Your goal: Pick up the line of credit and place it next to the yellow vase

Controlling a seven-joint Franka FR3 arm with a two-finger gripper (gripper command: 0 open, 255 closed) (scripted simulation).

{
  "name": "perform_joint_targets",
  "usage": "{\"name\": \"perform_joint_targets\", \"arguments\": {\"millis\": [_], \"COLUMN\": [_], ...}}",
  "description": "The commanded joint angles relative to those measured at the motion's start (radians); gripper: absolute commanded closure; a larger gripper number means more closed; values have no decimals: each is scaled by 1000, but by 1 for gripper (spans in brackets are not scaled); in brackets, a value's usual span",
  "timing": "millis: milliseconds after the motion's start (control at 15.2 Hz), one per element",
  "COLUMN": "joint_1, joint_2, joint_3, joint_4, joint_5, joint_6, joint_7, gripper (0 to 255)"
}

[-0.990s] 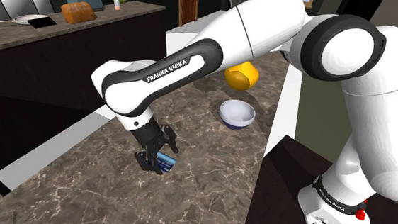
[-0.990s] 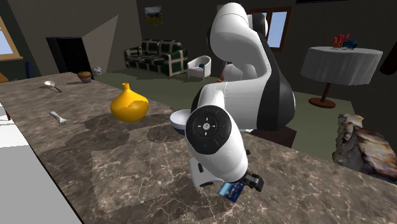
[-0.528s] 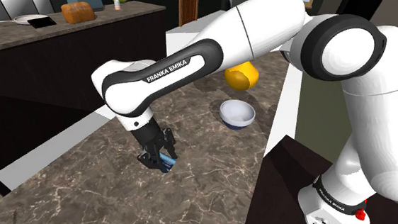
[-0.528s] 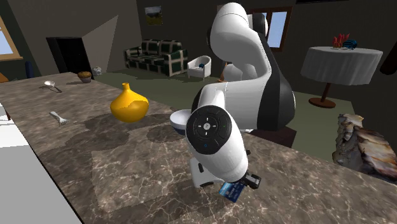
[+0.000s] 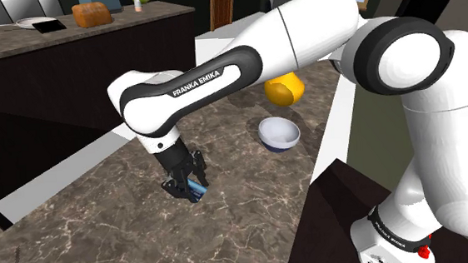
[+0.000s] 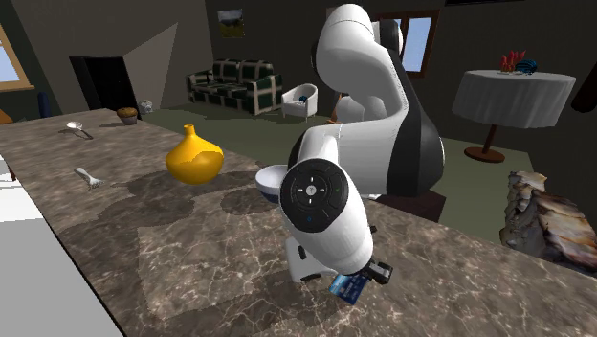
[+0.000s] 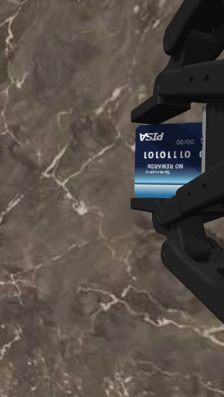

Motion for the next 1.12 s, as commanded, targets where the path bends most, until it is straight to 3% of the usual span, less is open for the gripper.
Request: {"name": "perform_joint_targets", "arguments": {"millis": [0, 1056], "joint_1": [-1, -6], "joint_2": [-6, -81], "joint_3": [1, 17], "joint_4": [3, 106], "joint_5": [2, 27], "joint_6": [-10, -183], "joint_7": [1, 14], "gripper": [255, 255]}}
